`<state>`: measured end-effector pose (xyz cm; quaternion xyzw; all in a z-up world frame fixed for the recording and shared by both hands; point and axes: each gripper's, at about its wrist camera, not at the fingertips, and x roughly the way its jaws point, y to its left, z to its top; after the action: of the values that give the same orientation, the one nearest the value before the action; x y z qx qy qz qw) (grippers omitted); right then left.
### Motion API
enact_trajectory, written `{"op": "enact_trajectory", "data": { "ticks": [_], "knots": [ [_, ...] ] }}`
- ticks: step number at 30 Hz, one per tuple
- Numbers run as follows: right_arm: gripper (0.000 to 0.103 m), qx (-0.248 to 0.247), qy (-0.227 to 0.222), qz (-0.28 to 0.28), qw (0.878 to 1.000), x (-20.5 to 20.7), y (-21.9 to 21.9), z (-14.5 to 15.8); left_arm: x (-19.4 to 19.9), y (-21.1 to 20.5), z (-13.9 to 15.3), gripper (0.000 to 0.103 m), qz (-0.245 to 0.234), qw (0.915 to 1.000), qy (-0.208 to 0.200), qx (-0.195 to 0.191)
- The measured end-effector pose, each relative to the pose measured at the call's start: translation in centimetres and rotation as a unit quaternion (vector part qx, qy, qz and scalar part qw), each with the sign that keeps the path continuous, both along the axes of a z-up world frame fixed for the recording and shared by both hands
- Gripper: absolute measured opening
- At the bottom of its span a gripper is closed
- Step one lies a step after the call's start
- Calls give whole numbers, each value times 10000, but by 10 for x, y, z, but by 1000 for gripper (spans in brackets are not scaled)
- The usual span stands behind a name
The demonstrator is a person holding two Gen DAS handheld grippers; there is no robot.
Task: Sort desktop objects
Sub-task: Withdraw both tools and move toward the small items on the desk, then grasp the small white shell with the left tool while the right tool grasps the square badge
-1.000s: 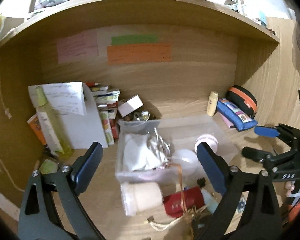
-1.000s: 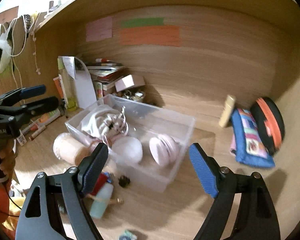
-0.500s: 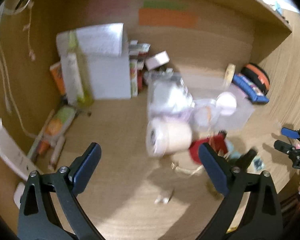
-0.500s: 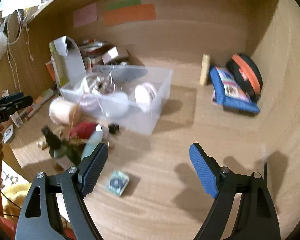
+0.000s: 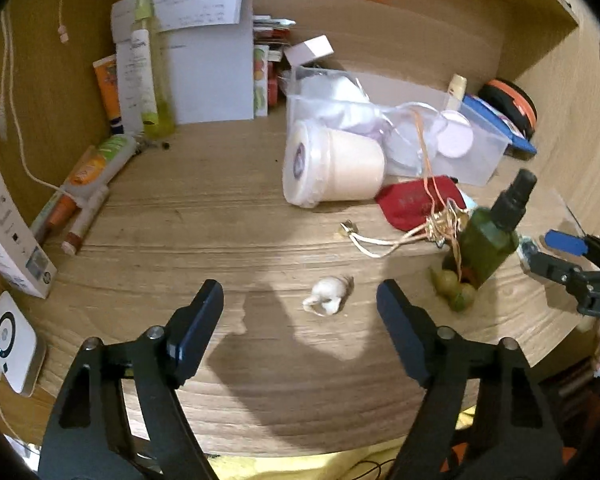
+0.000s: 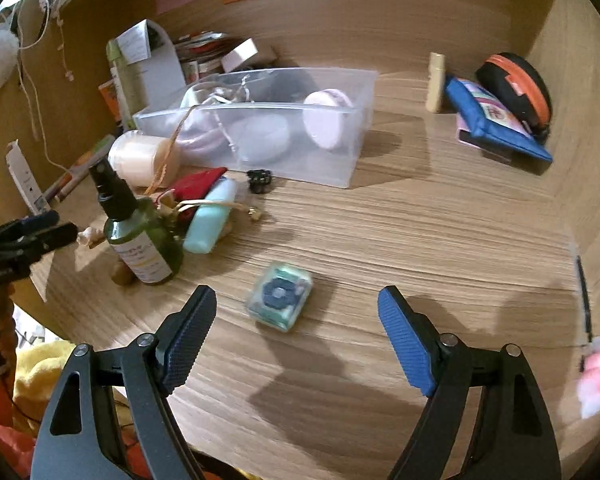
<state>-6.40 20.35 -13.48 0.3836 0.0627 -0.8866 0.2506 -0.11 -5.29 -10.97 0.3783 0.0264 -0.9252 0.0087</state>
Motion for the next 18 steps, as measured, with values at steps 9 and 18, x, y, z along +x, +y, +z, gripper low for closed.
{"op": "enact_trajectory", "data": {
  "ticks": [9, 18],
  "knots": [
    [52, 196, 39, 79, 9998, 2, -12, -8, -10, 10, -12, 48, -151, 9997, -170, -41],
    [22, 181, 135, 74, 9997, -2, -10, -8, -12, 7, -13, 17, -230, 9995, -63, 205]
  ]
}}
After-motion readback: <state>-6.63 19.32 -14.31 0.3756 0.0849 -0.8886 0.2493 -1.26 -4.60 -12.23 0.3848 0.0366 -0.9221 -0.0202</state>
